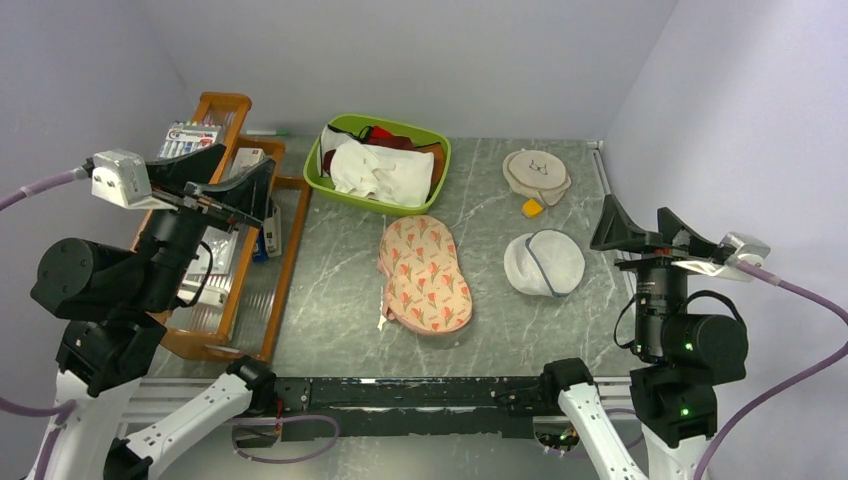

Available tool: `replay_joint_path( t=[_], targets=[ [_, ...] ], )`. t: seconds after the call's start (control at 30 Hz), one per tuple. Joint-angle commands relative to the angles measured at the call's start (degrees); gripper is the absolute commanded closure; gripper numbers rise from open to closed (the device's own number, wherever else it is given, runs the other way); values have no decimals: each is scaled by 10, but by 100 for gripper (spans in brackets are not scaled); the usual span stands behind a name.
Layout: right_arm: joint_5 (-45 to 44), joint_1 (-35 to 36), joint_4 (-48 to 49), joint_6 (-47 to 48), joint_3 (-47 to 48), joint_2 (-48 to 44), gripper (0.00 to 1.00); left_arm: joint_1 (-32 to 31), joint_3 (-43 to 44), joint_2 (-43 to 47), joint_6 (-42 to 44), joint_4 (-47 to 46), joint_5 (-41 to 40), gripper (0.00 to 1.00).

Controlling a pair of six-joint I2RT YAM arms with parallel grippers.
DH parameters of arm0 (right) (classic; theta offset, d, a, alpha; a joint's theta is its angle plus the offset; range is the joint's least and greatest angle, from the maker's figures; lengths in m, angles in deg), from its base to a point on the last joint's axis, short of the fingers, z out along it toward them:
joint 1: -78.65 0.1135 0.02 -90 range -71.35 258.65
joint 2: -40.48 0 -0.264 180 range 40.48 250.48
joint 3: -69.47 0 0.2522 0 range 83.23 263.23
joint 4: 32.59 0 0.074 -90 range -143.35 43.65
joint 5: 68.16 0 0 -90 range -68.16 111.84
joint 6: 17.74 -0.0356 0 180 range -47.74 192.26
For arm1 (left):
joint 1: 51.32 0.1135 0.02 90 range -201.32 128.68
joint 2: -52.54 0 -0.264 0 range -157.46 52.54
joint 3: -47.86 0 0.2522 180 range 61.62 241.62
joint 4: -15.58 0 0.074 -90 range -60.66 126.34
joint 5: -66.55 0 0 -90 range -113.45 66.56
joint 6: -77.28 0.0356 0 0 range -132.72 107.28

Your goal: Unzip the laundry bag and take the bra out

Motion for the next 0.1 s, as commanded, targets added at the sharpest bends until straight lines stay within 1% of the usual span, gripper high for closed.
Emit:
replay_joint_path(
  t=[0.0,0.07],
  targets=[
    [11,3,-18,-8,21,20,0,4,8,-10,-18,25,-13,0],
    [21,2,-32,-21,29,34,0,4,6,-11,-21,35,-9,1]
  ],
)
